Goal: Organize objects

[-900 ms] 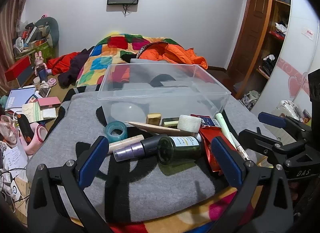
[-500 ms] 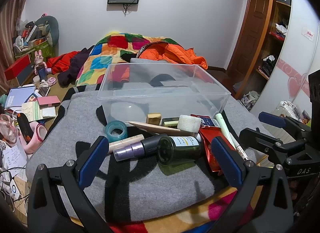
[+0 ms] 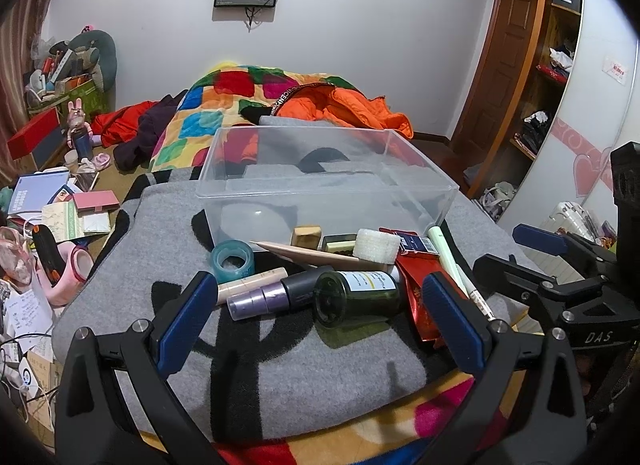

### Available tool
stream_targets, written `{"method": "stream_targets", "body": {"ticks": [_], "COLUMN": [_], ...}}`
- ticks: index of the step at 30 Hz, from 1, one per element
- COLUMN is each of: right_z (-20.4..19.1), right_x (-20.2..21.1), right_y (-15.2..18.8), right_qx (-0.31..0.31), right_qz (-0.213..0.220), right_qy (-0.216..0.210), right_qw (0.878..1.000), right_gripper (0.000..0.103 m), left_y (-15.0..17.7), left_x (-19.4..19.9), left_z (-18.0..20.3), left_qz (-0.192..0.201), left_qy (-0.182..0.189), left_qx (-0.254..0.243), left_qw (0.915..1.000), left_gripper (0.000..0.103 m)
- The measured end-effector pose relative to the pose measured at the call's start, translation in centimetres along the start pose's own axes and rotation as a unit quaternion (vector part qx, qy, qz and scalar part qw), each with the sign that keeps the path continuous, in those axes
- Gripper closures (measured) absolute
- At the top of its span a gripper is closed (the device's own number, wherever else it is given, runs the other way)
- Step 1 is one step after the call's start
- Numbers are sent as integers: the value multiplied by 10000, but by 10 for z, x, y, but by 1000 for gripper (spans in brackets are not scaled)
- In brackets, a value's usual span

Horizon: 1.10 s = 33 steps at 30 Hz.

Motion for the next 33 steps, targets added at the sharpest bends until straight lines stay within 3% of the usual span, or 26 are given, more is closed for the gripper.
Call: {"method": "stream_targets", "body": {"ticks": [18, 24, 26, 28, 33], "right_z": [4, 23, 31, 41, 55], "right_x": [-4, -10, -11, -14, -18], "right_y": [4, 8, 11, 15, 28], "right_qx": [-59, -318, -446, -582, -805], "right_qz": [-73, -178, -214, -296, -540], "right_qy": [40, 248, 352, 447, 505], "right_qw": [9999, 9990, 9982, 9969, 9940], "right_gripper": [0, 0, 1, 1, 12], "left_y": [4, 8, 10, 12, 21], "left_x": [-4, -21, -26, -34, -43], "left_z": [-6, -39, -48, -57, -67], "left_qz": [2, -76, -132, -260, -460], "left_qy": [-13, -445, -530, -589, -462], "left_qx": [13, 211, 280, 358, 578], "left_qw": [10000, 9988, 9981, 9973, 9962], "left_gripper": [0, 0, 4, 18, 20]}}
Point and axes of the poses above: each gripper's, at about its wrist camera, not at the fingertips, and x roughly against the way its jaws point, z to its right, y to its underside, the point moved 4 cm from there along -x, roughly the way its jaws point, and after that the axes turned 3 degrees about z, right-handed, at the moved point
